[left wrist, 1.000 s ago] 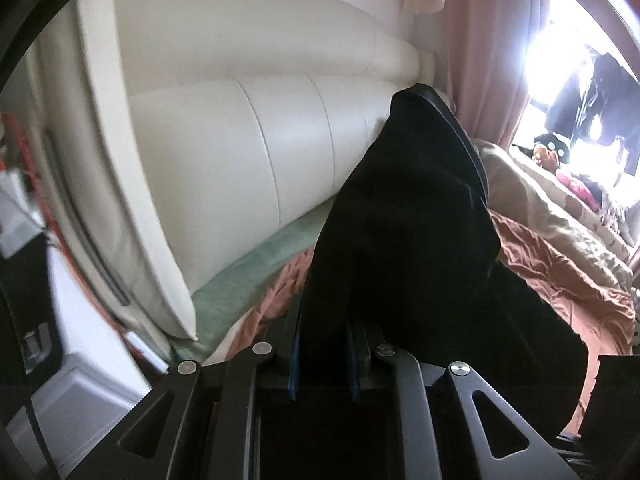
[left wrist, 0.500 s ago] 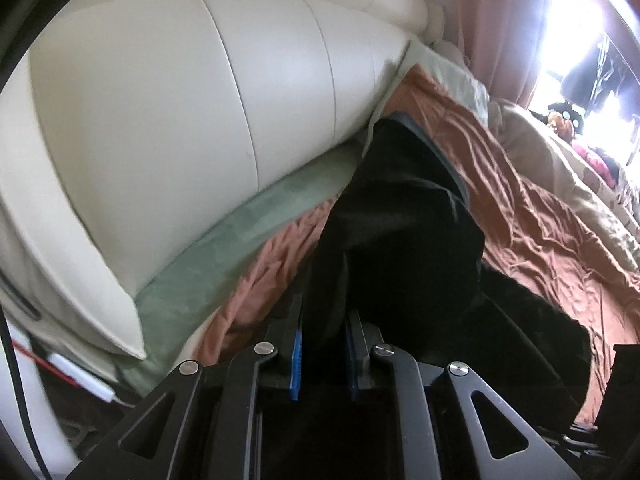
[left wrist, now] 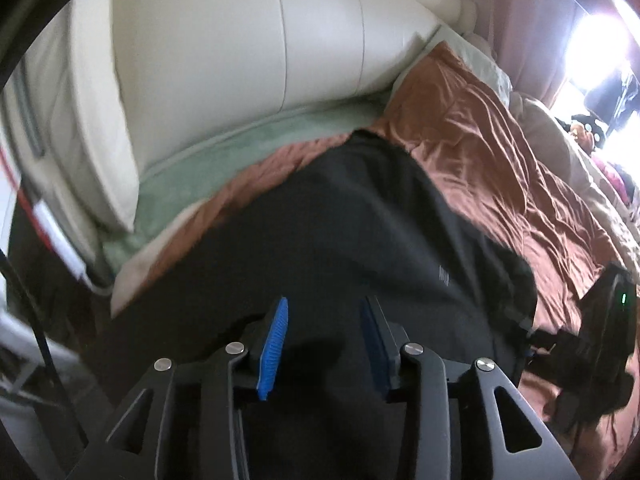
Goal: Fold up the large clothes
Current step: 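Lower the shirt onto the duvet by the headboard and open both tools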
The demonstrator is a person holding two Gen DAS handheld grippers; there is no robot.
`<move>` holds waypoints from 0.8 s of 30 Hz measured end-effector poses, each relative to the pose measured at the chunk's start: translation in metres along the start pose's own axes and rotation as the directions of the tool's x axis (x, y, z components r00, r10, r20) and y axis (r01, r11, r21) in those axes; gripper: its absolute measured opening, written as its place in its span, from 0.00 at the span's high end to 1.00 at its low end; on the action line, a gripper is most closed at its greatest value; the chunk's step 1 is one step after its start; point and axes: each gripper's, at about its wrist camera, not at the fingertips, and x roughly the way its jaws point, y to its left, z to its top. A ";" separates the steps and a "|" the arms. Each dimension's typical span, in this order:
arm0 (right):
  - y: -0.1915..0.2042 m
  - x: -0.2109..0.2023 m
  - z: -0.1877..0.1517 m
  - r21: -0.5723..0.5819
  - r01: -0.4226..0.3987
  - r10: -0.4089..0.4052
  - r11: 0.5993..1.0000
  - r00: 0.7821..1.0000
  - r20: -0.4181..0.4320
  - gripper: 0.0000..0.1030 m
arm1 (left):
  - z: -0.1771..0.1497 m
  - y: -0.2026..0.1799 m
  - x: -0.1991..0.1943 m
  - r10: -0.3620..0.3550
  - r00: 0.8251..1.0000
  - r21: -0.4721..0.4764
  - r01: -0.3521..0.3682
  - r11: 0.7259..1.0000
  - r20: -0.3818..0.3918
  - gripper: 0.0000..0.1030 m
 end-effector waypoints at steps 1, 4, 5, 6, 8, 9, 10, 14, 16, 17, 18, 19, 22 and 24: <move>0.000 -0.004 0.001 0.002 0.018 -0.018 1.000 1.000 0.014 0.34 | -0.008 0.002 -0.004 0.002 1.000 -0.001 -0.002 1.000 0.002 0.61; 0.004 -0.015 0.003 -0.013 0.057 -0.056 0.998 0.998 0.029 0.34 | -0.024 0.000 -0.017 -0.018 1.000 0.001 0.018 1.000 0.006 0.53; 0.007 -0.020 0.003 -0.025 0.069 -0.068 0.997 0.997 0.041 0.34 | -0.029 -0.004 -0.018 -0.023 1.000 0.007 0.023 1.000 0.006 0.51; 0.010 -0.026 0.002 -0.041 0.085 -0.082 0.996 0.995 0.057 0.34 | -0.034 -0.009 -0.022 -0.029 1.000 0.020 0.029 0.999 0.004 0.50; 0.017 -0.037 0.000 -0.071 0.107 -0.101 0.992 0.992 0.076 0.34 | -0.042 -0.017 -0.029 -0.050 0.999 0.037 0.050 0.998 -0.006 0.50; 0.017 -0.043 -0.002 -0.075 0.102 -0.096 0.992 0.993 0.075 0.34 | -0.046 -0.021 -0.030 -0.063 0.998 0.037 0.063 0.997 -0.013 0.50; 0.017 -0.051 -0.004 -0.074 0.099 -0.094 0.992 0.993 0.074 0.34 | -0.051 -0.025 -0.034 -0.078 0.997 0.035 0.078 0.996 -0.018 0.50; 0.014 -0.082 -0.014 -0.087 0.084 -0.077 0.993 0.993 0.088 0.34 | -0.068 -0.034 -0.045 -0.096 0.995 0.036 0.097 0.995 -0.026 0.50; 0.019 -0.093 -0.021 -0.103 0.088 -0.078 0.991 0.992 0.096 0.34 | -0.075 -0.039 -0.046 -0.099 0.994 0.044 0.101 0.994 -0.042 0.50; 0.021 -0.099 -0.026 -0.111 0.087 -0.076 0.990 0.992 0.098 0.34 | -0.082 -0.042 -0.047 -0.096 0.994 0.049 0.098 0.994 -0.051 0.50; 0.019 -0.107 -0.031 -0.118 0.085 -0.074 0.989 0.992 0.098 0.34 | -0.087 -0.045 -0.049 -0.084 0.995 0.055 0.087 0.995 -0.056 0.50; 0.011 -0.126 -0.039 -0.123 0.081 -0.069 0.989 0.993 0.098 0.34 | -0.092 -0.048 -0.052 -0.060 0.997 0.065 0.063 0.996 -0.052 0.50; 0.009 -0.145 -0.051 -0.150 0.092 -0.077 0.984 0.992 0.102 0.34 | -0.104 -0.055 -0.066 -0.054 0.998 0.069 0.057 0.996 -0.043 0.50; 0.008 -0.158 -0.059 -0.177 0.098 -0.080 0.979 0.991 0.106 0.34 | -0.109 -0.058 -0.079 -0.068 0.997 0.056 0.069 0.996 -0.024 0.50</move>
